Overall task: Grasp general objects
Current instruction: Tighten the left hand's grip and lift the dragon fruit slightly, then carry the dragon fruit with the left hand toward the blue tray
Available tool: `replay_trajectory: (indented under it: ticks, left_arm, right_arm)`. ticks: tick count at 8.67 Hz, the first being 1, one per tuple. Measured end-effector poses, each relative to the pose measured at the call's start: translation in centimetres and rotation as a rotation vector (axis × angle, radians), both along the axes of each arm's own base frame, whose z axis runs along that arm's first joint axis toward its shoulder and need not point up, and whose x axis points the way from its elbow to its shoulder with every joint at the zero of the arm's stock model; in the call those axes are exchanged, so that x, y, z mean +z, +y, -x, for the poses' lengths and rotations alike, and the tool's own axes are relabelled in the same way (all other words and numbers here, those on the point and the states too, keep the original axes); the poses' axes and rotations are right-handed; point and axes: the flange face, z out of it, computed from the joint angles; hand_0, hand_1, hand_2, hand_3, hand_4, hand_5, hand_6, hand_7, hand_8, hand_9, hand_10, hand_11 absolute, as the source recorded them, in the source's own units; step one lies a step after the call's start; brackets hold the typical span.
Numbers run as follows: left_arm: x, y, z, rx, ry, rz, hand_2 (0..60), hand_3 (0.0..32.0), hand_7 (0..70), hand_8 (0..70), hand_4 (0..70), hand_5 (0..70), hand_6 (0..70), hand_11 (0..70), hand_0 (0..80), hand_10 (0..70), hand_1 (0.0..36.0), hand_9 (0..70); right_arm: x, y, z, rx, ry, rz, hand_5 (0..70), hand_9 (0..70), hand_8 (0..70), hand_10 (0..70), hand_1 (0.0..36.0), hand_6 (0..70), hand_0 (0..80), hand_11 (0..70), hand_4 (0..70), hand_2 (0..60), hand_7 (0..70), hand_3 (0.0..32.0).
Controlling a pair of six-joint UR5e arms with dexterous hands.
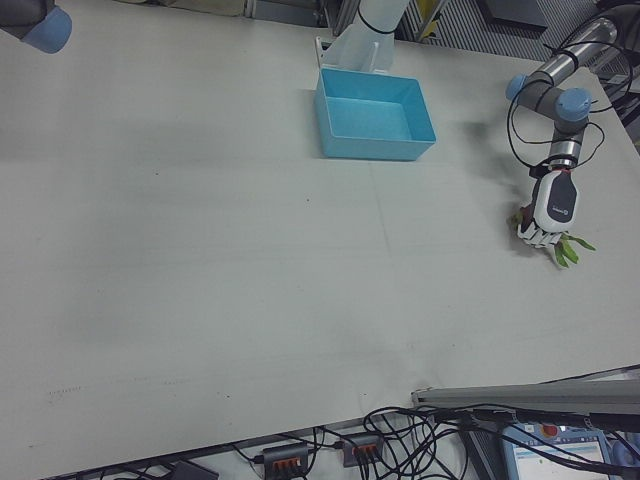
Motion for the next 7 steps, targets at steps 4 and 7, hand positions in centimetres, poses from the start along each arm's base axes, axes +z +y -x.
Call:
replay_trajectory:
  ticks: [4,7]
  left_arm:
    - [-2.7,0.3,0.6,0.002,0.018,-0.010,60.0,0.0,70.0,70.0,70.0,70.0,70.0,70.0,80.0,70.0,36.0,70.0]
    - [-11.3,1.0,0.6,0.095,0.066,-0.043,60.0,0.0,70.0,70.0,70.0,70.0,70.0,70.0,80.0,70.0,36.0,70.0]
  right_arm:
    - [0.0,0.0,0.0,0.000,0.000,0.000,0.0,0.0,0.0,0.0,0.0,0.0,0.0,0.0,0.0,0.0,0.0,0.0]
    - [0.0,0.0,0.0,0.000,0.000,0.000,0.0,0.0,0.0,0.0,0.0,0.0,0.0,0.0,0.0,0.0,0.0,0.0]
